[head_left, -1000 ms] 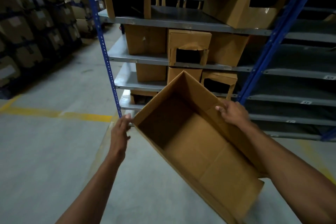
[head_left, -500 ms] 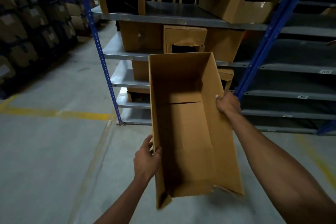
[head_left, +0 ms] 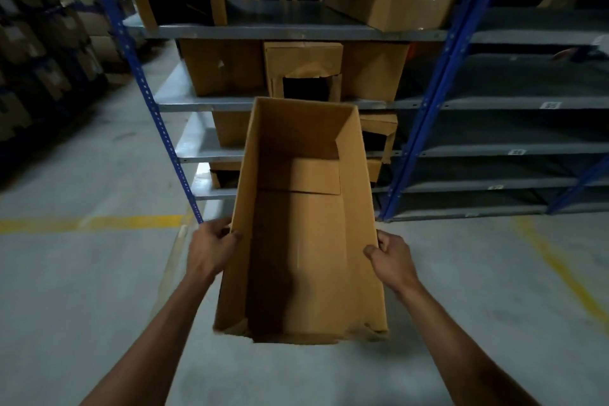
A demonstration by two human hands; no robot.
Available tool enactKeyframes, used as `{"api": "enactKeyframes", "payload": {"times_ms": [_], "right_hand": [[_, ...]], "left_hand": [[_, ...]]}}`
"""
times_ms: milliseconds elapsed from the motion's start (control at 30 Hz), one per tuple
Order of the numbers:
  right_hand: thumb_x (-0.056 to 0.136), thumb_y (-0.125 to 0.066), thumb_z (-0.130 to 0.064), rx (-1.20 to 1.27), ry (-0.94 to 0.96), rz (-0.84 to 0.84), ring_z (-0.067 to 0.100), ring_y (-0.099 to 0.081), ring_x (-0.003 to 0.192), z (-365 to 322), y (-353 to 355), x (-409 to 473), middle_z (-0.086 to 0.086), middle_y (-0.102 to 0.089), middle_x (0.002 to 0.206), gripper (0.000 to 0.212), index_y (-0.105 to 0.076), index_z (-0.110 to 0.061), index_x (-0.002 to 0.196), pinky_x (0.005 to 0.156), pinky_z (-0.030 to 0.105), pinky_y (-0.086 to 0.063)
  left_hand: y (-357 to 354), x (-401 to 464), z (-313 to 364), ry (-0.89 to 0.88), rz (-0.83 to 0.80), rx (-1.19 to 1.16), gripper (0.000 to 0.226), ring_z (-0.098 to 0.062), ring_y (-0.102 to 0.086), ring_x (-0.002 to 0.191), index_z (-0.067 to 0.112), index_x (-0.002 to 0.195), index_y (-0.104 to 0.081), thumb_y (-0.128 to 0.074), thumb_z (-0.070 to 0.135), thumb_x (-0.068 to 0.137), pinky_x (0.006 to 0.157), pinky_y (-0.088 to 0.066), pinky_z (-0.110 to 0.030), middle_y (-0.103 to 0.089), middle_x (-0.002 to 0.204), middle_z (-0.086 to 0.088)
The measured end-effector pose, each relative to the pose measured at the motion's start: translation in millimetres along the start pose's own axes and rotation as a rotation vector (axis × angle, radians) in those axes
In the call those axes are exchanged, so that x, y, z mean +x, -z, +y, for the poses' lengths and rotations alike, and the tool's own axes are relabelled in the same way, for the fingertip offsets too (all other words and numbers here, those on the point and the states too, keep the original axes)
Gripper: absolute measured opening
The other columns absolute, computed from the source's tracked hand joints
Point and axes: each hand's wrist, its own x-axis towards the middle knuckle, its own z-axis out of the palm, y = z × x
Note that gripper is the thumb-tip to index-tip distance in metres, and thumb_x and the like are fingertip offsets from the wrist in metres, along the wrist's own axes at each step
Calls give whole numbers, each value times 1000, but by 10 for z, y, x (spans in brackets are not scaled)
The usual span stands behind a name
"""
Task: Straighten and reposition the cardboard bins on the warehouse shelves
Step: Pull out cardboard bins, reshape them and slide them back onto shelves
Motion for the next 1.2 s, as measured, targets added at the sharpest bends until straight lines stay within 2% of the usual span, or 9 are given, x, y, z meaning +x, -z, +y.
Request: {"api": "enactKeyframes", "payload": {"times_ms": [133,233,333,467,567,733,867,967,1200], "right_hand": [[88,-63,-4,116,-44,55,19,-75,83,-351,254,185,-3,-79,85,25,-79,-21,96,84,47,-62],[91,-62,-4,195,-3,100,20,-75,88,-711,585,249,-3,-79,86,24,-78,-21,99,74,38,-58],[94,-62,-6,266,84,136,18,-71,93,-1110,932,294,1,-76,96,22,-75,-20,107,69,31,-50],[95,-64,-12,282,206,162,21,-70,98,-1673,1396,403,2,-75,102,21,-73,-19,113,82,40,-54],[95,-66,-17,267,279,148,25,-68,104,-2071,1652,476,5,-73,108,23,-71,-21,117,96,53,-53],[95,-66,-16,240,398,154,25,-69,95,-2530,1983,653,6,-74,101,11,-72,-25,98,83,42,-55],[94,-67,-16,212,428,146,29,-68,94,-2787,2169,928,9,-73,99,14,-72,-20,107,80,42,-54],[93,-67,-18,194,429,118,31,-67,96,-2993,2228,1198,11,-72,101,17,-74,-15,108,81,41,-52],[91,-68,-16,179,488,111,27,-62,100,-3308,2111,1974,12,-69,115,30,-74,-12,120,74,33,-47]], "left_hand": [[237,121,619,-105,-198,-274,49,-27,-70,119,35,145,-62,-69,19,100,99,-58,-58,-71,135,1],[459,20,852,-265,-354,-440,81,-10,-59,135,46,151,-51,-81,62,78,105,-51,-46,-61,147,18],[473,-161,805,-379,-393,-394,109,5,-52,137,57,155,-37,-88,67,59,105,-50,-39,-51,150,35],[393,-156,826,-453,-285,-287,118,-3,-55,136,64,152,-37,-97,68,51,107,-53,-41,-53,150,29],[372,-74,1121,-468,-149,-311,117,-6,-67,116,48,146,-47,-91,81,42,83,-60,-24,-67,127,26],[245,41,1657,-520,-24,-322,94,-12,-68,87,31,124,-52,-83,75,47,67,-58,-19,-65,107,-5],[53,214,1899,-518,86,-339,120,-18,-70,86,25,137,-49,-78,94,43,67,-61,-30,-67,106,-8],[-98,389,2072,-490,190,-376,122,-18,-71,92,28,148,-44,-72,97,51,72,-62,-37,-68,118,-6],[-229,1037,2262,-440,283,-409,122,-17,-69,103,33,153,-47,-59,104,54,80,-58,-36,-69,124,4]]}}
